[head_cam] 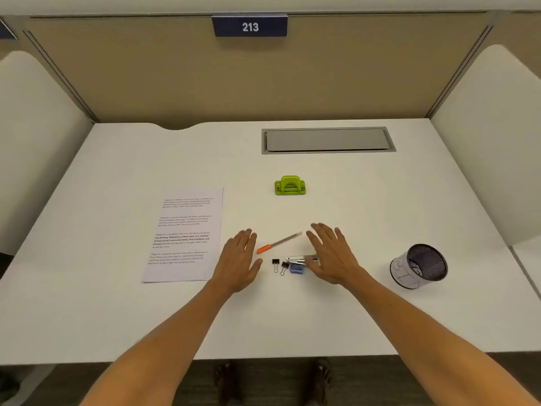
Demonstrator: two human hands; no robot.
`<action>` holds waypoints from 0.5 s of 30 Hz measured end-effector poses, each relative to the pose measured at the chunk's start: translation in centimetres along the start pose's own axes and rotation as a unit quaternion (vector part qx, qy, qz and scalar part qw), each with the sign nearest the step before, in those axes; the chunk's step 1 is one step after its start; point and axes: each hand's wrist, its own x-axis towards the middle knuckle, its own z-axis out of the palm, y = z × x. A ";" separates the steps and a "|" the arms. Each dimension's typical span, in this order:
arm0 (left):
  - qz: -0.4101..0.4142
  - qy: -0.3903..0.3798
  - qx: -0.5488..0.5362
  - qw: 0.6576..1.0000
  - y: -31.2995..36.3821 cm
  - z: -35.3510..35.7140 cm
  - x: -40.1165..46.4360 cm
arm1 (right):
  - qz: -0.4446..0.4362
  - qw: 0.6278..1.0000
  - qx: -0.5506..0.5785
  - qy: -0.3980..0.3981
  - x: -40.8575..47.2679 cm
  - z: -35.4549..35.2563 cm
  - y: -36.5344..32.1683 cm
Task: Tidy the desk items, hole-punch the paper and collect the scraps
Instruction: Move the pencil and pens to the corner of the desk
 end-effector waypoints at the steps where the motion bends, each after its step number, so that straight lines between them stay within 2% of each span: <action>1: 0.013 0.000 0.005 1.000 0.0 0.3 0.1 | -0.014 1.000 0.003 -0.010 0.0 0.3 0.2; 15: -0.042 -0.085 -0.004 0.995 2.4 1.4 4.0 | -0.037 0.999 0.009 -0.034 -0.4 2.1 1.3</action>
